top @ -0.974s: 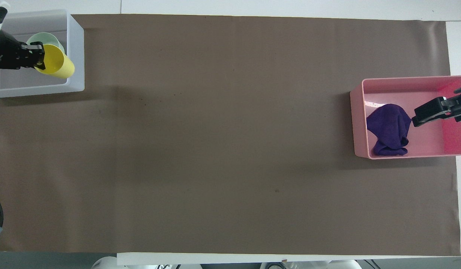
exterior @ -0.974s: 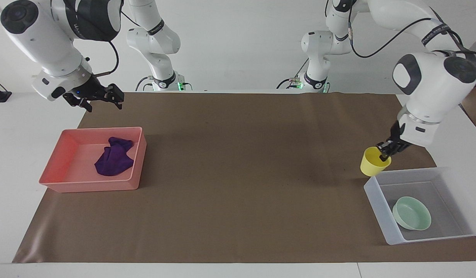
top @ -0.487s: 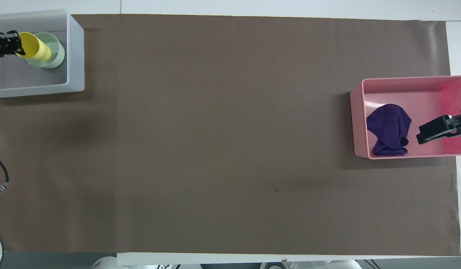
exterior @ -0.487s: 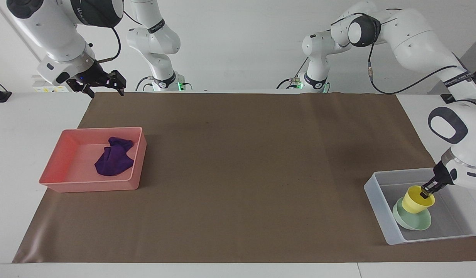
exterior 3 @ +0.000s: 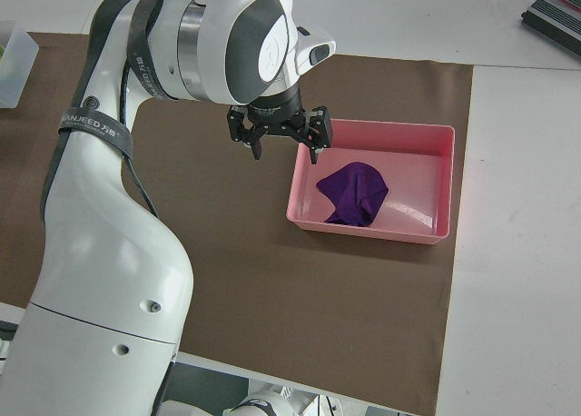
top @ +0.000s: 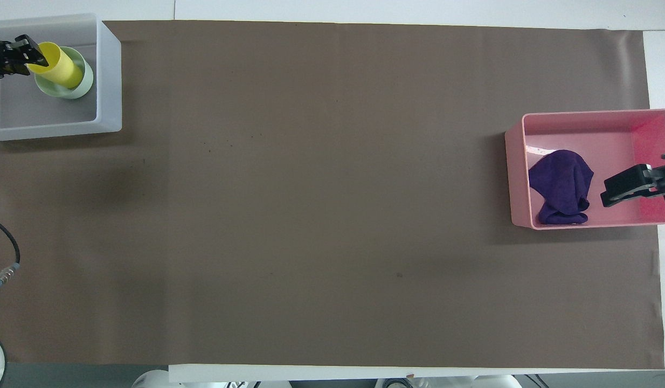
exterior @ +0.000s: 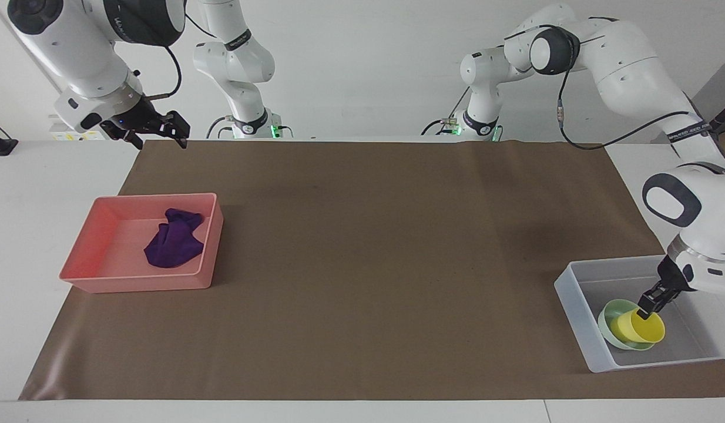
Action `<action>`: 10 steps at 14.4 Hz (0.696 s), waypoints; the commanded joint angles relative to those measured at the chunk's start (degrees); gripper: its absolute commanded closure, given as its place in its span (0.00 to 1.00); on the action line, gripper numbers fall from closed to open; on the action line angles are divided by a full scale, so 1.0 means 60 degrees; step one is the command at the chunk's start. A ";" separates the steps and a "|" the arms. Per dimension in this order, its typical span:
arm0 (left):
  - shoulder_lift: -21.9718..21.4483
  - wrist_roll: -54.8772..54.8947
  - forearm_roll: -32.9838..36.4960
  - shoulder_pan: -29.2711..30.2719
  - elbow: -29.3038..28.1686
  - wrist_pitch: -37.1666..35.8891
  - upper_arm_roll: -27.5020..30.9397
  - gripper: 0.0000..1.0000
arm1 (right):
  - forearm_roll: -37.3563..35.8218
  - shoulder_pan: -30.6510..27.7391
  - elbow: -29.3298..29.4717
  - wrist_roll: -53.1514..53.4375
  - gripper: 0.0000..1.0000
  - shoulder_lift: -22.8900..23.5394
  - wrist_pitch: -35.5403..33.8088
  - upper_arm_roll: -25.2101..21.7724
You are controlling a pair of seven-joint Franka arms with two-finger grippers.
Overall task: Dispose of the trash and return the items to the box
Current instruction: 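Open the left gripper and withdraw it from the cup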
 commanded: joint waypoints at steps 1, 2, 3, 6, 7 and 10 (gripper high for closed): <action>-0.1582 0.0012 -0.0090 -0.0338 -0.0668 -0.1804 0.0073 0.00 | 0.0407 -0.0084 -0.0272 0.0159 0.01 -0.0229 0.0236 0.0075; -0.1949 -0.0047 -0.0090 -0.0514 -0.0946 -0.2072 0.0073 0.00 | 0.0393 -0.0069 -0.0272 0.0159 0.01 -0.0229 0.0309 0.0075; -0.2417 -0.0033 -0.0076 -0.0719 -0.1399 -0.2393 0.0073 0.00 | 0.0408 -0.0069 -0.0286 0.0159 0.01 -0.0229 0.0367 0.0075; -0.4626 0.0085 0.1475 -0.1409 -0.3886 -0.2777 0.0001 0.00 | 0.0393 -0.0084 -0.0272 0.0028 0.00 -0.0229 0.0383 0.0075; -0.5156 0.0201 0.1477 -0.1496 -0.4213 -0.2807 -0.0043 0.00 | 0.0393 -0.0084 -0.0257 0.0028 0.00 -0.0215 0.0397 0.0075; -0.5834 0.0363 0.1477 -0.2082 -0.3225 -0.4980 -0.0102 0.00 | 0.0393 -0.0054 -0.0286 0.0043 0.00 -0.0214 0.0923 0.0090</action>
